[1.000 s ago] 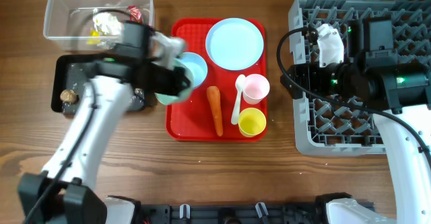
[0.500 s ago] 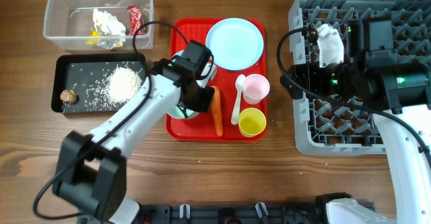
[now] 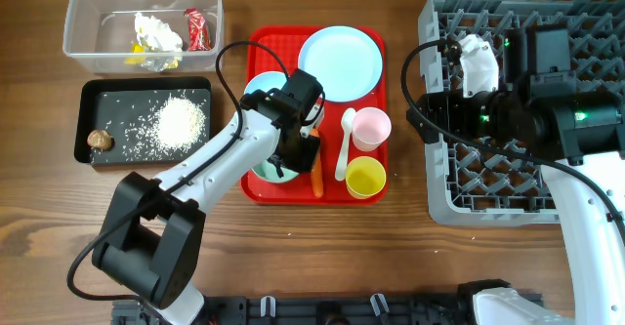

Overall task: Sort waste into correct bins and load items into the dishwasher rack
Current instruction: 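Return the empty green cup to the red tray with the left gripper, then lower the left gripper onto the carrot on the red tray and grasp it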

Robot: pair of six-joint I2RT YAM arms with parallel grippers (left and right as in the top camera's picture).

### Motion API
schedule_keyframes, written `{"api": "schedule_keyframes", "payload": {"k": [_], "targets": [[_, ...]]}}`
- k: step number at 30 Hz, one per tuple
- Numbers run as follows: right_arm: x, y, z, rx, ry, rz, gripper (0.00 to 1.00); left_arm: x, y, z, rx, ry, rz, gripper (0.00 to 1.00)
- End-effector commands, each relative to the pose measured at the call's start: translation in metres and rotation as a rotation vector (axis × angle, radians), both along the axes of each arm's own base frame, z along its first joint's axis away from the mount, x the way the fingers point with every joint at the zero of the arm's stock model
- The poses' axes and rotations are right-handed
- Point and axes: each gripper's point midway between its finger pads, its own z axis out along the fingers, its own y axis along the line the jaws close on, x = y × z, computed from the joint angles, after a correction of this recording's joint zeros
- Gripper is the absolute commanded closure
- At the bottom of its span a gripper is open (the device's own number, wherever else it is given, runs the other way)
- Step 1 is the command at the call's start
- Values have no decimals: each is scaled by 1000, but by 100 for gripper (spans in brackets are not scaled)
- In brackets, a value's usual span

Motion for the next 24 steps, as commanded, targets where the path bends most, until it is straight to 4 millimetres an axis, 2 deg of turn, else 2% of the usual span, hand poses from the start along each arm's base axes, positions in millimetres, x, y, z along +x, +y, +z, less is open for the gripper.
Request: {"api": "schedule_keyframes", "payload": {"k": [1,4,6,15,16,24], "targets": [[4,0,-6,-7,13,-4,11,-4,3,-5,21,15,0,67],[5,0,-7,-7,14,-5,11,-5,4,-3,23,20,0,66],[6,2,-7,0,13,0,11,-5,3,5,23,19,0,65],[14,9,-17,36,57,0,10,26,-16,76,-61,-114,1,46],[16,13,-18,54,63,11,11,30,-17,82,-71,-130,4,41],[24,56,-48,96,159,107,15,43,-7,88,-99,-140,68,32]]}}
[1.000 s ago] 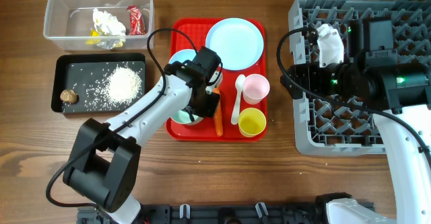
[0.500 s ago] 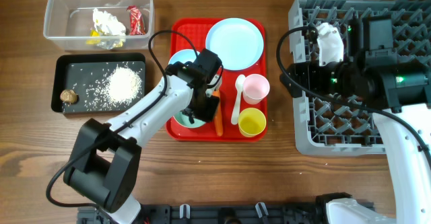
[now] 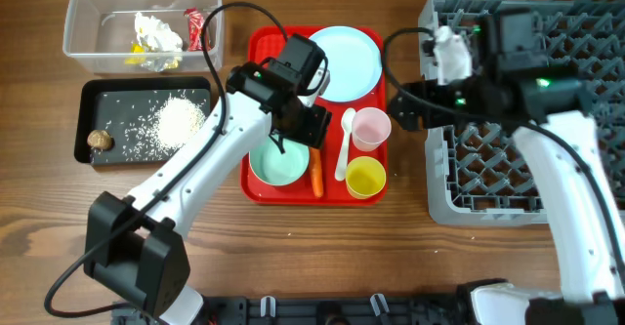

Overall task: Sort waste into correct bins and load items into the dishwasher rack
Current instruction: 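Lower the left gripper onto the carrot on the red tray and grasp it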

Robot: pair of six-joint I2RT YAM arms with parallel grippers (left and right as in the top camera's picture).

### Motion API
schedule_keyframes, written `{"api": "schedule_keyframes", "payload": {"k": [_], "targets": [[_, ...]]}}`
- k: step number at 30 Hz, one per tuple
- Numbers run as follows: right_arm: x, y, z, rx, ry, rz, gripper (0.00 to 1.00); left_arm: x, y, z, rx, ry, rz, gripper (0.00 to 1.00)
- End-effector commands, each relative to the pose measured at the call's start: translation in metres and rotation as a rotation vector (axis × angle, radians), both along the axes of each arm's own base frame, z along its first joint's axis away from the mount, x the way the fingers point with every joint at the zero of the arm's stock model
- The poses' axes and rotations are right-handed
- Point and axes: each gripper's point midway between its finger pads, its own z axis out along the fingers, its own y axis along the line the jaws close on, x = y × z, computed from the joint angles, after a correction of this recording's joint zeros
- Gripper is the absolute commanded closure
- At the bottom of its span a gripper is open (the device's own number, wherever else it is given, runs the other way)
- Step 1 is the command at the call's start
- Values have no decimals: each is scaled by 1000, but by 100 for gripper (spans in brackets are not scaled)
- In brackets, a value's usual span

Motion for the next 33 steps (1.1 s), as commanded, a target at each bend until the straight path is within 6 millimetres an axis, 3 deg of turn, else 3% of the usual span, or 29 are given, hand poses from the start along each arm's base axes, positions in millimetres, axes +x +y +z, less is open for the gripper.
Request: {"api": "schedule_keyframes", "payload": {"k": [1,3,8,13,18,27,30,33], "targets": [[1,28,-18,35,64,54,18,9,6,10,-35,-16,49,32],[4,34,-24,29,71,61,20,12,4,10,-40,-28,44,33],[17,18,-29,-17,71,-53,20,9,-12,6,-47,-33,0,37],[17,0,-31,-28,96,-94,19,-22,-27,-20,4,54,-60,48],[17,-23,-37,-83,115,-152,11,-53,-24,-55,56,174,74,47],[16,-27,-38,-98,124,-163,8,-66,-49,-70,10,183,233,65],[14,-27,-39,-100,130,-162,8,-70,-46,-75,52,158,258,65],[13,-27,-39,-101,137,-162,8,-68,-29,-85,120,118,347,61]]}}
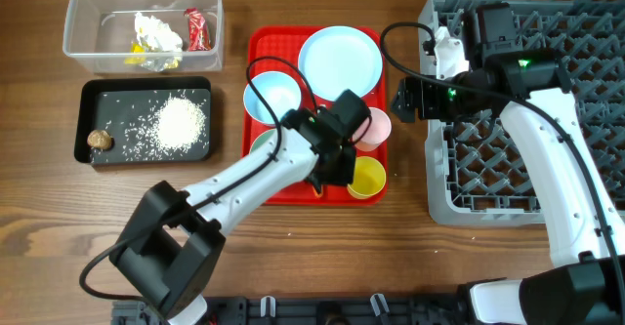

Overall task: Sort waste into correct bins and load items into the dishwasher rack
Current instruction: 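Lower the left gripper onto the carrot on the red tray and grasp it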

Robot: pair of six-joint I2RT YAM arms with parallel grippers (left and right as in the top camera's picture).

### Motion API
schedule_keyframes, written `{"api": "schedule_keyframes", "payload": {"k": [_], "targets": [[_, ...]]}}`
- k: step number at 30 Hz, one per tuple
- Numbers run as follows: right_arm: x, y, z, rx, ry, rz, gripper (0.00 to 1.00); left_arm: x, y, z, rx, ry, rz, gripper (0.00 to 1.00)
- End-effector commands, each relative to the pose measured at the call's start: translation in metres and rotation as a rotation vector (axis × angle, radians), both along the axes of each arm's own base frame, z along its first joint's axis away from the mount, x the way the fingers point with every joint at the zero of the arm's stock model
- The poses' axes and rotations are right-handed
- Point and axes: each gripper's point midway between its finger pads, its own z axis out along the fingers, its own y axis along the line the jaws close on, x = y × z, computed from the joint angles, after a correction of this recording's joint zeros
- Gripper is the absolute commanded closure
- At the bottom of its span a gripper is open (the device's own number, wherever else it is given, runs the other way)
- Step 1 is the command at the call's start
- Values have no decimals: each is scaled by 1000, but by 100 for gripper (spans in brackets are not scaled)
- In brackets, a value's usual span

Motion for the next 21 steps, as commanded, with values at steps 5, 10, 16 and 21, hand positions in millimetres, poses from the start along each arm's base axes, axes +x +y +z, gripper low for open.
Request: {"api": "schedule_keyframes", "payload": {"k": [5,10,16,21], "targets": [[0,-4,-3,-16,10,-17,7,8,36,-31,126,-59,194,57],[-1,-4,-3,-16,12,-17,7,12,38,-46,111,-72,202,56],[-1,-4,-3,-15,12,-17,7,13,38,-46,110,-75,201,59],[0,-4,-3,-15,11,-19,7,14,35,-52,105,-67,198,66]]}}
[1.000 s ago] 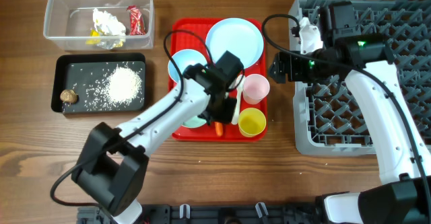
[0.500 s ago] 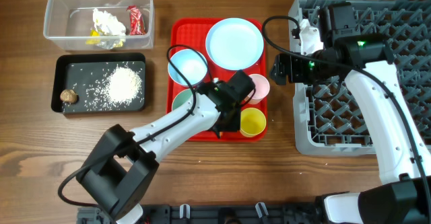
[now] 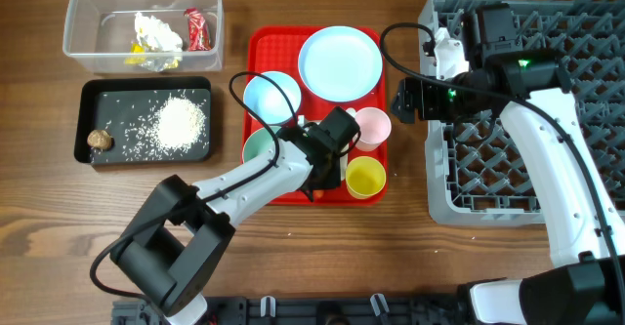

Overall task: Sort waste into correct bins and load items into the dishwasher rack
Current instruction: 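Lower the left gripper onto the carrot on the red tray and grasp it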

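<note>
On the red tray (image 3: 262,190) lie a light blue plate (image 3: 340,63), a light blue bowl (image 3: 270,96), a green bowl (image 3: 256,150), a pink cup (image 3: 375,125) and a yellow cup (image 3: 364,177). My left gripper (image 3: 327,172) is low over the tray between the green bowl and the yellow cup. Its fingers are hidden under the wrist. My right gripper (image 3: 404,101) hovers at the left edge of the grey dishwasher rack (image 3: 527,183), just right of the pink cup. Its jaws are too dark to read.
A clear bin (image 3: 88,34) with wrappers and crumpled paper stands at the back left. In front of it sits a black tray (image 3: 98,101) with spilled rice and a brown lump. The left arm's cable loops over the tray.
My left wrist has shifted slightly left and toward the tray's front edge, uncovering more of the pink cup. The right arm has not moved.
First my left gripper was over the green bowl and my right gripper over the rack. Then the left was raised near the plate and the right had moved to the rack's left edge. Later the left lay between the cups and the green bowl, where it remains.
</note>
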Robot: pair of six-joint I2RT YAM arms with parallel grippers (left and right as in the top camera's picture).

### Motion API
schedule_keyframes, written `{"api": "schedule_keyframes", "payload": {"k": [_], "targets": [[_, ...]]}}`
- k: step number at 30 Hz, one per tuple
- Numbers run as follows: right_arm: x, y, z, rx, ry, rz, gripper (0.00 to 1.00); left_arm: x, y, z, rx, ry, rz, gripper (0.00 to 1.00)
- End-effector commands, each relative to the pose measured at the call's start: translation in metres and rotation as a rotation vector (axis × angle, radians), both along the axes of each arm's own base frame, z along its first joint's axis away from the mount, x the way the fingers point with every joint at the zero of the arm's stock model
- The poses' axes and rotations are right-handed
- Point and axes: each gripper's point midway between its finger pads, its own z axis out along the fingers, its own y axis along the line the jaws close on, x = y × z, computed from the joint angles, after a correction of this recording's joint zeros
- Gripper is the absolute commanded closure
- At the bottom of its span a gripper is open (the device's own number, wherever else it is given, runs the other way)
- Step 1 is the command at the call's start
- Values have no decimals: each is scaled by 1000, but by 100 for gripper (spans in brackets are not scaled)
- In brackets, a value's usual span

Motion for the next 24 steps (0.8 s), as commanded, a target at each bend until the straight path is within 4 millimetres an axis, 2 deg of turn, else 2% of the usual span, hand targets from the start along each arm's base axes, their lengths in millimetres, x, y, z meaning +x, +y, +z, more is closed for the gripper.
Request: {"api": "schedule_keyframes", "payload": {"k": [1,9,12,14,24], "targets": [[0,-3,-2,-14,8,-19,7,1,3,-13,21,11,21,67],[0,-3,-3,-14,10,-19,8,3,3,-23,-26,72,-3,71],[0,-3,-3,-14,10,-19,8,4,4,-28,-59,107,-7,80],[0,-4,-3,-15,11,-19,8,6,7,-28,-69,120,7,96],[1,-3,-2,-15,3,-17,7,7,7,-20,-85,125,-18,96]]}}
